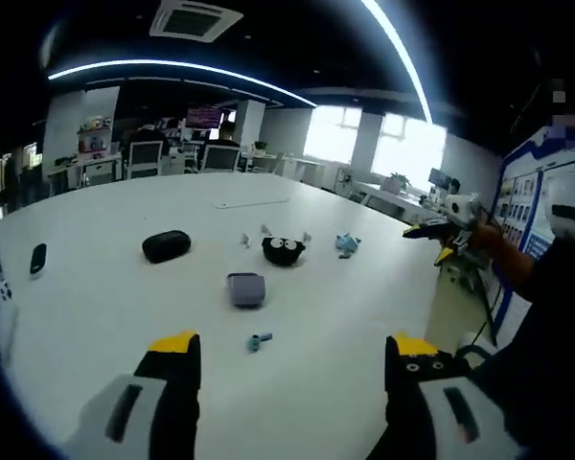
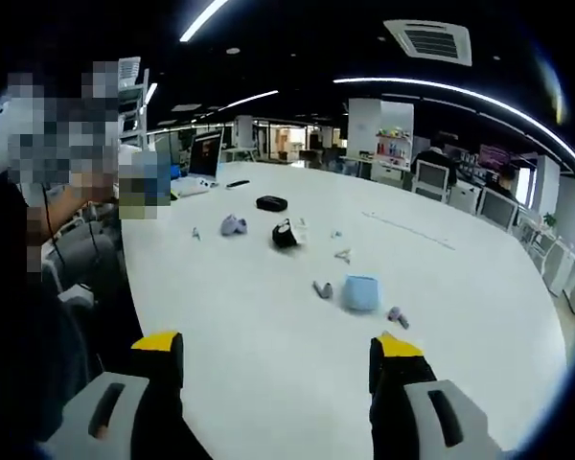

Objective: Pick up the earbuds from the table and place the earbuds into the earbud case

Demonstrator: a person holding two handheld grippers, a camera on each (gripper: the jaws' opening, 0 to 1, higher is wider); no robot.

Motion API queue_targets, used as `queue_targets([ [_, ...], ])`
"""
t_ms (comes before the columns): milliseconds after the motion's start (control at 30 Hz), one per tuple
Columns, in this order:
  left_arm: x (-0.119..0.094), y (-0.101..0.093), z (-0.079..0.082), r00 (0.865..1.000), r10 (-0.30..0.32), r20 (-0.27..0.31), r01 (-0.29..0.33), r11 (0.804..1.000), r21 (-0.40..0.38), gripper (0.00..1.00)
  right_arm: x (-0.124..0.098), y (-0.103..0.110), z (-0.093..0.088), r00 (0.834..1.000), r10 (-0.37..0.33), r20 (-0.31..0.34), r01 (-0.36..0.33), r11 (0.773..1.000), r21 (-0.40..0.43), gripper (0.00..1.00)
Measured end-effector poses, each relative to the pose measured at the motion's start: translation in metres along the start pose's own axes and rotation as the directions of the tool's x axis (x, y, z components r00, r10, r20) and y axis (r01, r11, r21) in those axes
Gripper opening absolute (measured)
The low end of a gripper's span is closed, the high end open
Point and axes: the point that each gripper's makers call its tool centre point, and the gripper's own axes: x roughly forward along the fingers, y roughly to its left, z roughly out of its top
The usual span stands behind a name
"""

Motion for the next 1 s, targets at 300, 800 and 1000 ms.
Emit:
queue_targets([
  [300,0.028,0.009,0.007,0.996,-0.073,-0.046,0.071,0.997,-0.037,0.78,-0.002,0.001,0.0,1.0,-0.003,-0.007,0.003,1.0,-0.005,0.77],
  [800,0.092,0.035,0.017,0.972,-0.167,-0.168,0.15,0.983,-0.106,0.72,-0.002,-0.002,-0.003,1.0,-0.021,-0.016,0.021,1.0,0.007,0.76],
  [1000,0.115,0.038,0.008,0.95,-0.213,-0.229,0.188,0.974,-0.125,0.64,-0.002,-0.005,-0.005,0.999,-0.032,-0.026,0.032,0.999,0.018,0.76],
])
